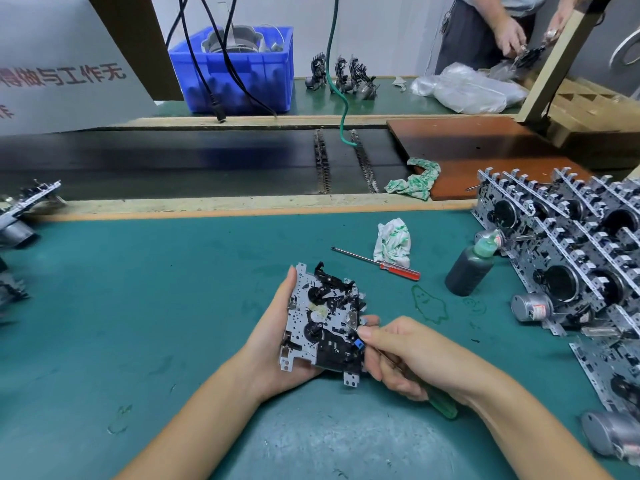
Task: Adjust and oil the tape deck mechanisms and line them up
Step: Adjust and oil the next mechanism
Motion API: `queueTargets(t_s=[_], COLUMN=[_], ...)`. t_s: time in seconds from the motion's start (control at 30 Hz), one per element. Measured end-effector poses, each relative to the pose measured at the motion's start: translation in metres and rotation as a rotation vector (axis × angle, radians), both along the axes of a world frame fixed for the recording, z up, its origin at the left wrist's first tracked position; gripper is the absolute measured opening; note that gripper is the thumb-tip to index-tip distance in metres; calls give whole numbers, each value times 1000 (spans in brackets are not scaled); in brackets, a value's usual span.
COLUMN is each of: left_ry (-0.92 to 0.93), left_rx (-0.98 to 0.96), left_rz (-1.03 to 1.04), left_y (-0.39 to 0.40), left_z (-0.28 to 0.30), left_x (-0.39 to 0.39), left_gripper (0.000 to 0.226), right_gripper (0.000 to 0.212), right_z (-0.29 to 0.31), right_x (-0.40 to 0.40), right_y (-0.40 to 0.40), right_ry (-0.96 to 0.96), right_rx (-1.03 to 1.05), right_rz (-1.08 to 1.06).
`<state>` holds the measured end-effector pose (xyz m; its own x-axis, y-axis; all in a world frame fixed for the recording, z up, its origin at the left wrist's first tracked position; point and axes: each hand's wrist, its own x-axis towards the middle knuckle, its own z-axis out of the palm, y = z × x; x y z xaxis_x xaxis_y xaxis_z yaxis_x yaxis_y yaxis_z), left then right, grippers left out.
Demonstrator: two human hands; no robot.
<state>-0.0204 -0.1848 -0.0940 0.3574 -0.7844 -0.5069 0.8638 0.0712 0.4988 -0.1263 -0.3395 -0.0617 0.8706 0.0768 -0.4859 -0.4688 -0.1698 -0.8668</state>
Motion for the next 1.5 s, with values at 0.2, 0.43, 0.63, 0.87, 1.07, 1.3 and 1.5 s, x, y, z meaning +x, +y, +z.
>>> queueTargets(t_s=[0.2,0.43,0.63,0.87,1.07,1.3,1.5], left_ry=[1,-26,-63,-88,-50,154,276], left_rx=[35,42,43,61,27,-137,-216], left_rz=[48,86,104,118,99,246,316], left_y=[-2,-4,-5,-6,-4,-1,-1], left_z=[4,5,6,9,11,22,27], left_x=[-3,-6,-8,-10,-13,-17,-19], left_gripper=[78,73,69,68,77,96,103], right_gripper=[58,58,61,59,60,40,30], right_z=[1,2,5,5,-1,3,-2], right_x=[0,4,2,1,-2,0,0], right_y=[1,-2,-6,-6,-4,-25,-32], right_ry=[4,25,60,5,-117,-242,-256], right_rx=[-2,-55,-45,-96,-189,62,-4], right_rz=[-24,25,95,120,75,-283,-312])
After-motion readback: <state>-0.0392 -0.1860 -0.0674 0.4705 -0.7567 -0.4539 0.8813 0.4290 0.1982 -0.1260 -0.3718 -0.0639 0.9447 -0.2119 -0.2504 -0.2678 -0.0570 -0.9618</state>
